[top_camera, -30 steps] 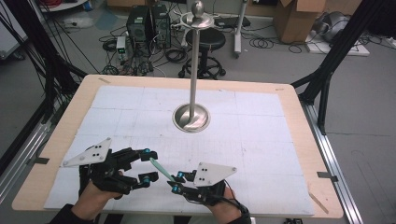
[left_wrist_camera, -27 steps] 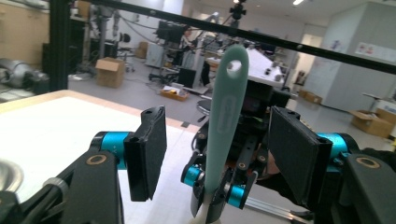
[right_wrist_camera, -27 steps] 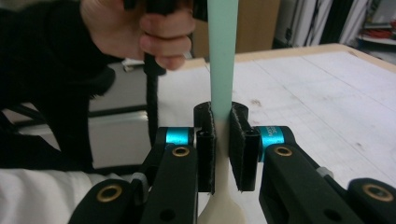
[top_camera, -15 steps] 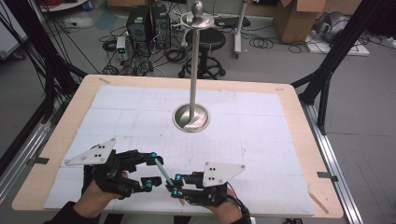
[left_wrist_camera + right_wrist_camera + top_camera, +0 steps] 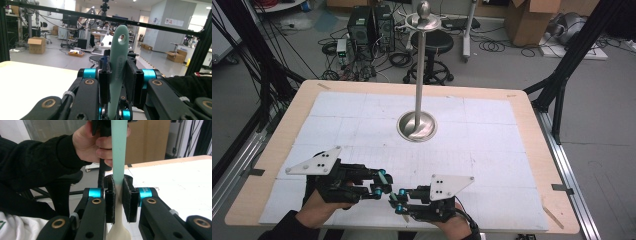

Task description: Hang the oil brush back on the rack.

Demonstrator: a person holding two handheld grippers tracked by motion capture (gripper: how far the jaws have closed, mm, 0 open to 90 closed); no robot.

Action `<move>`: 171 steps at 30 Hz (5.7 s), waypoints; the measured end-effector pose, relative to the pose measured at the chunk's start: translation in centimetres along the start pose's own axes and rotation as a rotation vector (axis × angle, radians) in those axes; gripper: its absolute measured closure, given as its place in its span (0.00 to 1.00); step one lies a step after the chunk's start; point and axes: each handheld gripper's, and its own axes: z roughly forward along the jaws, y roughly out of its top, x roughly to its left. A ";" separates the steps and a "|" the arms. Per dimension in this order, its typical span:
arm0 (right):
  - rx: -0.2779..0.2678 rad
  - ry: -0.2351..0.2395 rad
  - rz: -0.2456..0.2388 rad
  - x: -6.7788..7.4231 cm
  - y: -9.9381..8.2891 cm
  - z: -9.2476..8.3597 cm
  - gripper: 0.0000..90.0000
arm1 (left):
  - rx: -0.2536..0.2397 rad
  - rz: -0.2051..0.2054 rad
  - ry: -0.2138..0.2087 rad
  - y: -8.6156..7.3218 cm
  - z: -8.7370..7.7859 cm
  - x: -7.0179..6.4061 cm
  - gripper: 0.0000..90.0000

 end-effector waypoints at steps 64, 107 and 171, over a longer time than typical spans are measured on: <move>0.031 -0.317 0.019 -2.8 1.7 -1.4 0.94 | 0.021 -0.033 0.457 -0.5 -4.6 0.8 0.25; -0.044 -0.199 0.043 -15.2 13.0 -3.2 0.94 | 0.032 -0.005 0.616 -4.1 -9.7 1.8 0.24; -0.038 -0.192 0.115 -20.9 15.3 -4.8 0.94 | -0.004 -0.029 0.627 -4.1 -10.3 2.0 0.24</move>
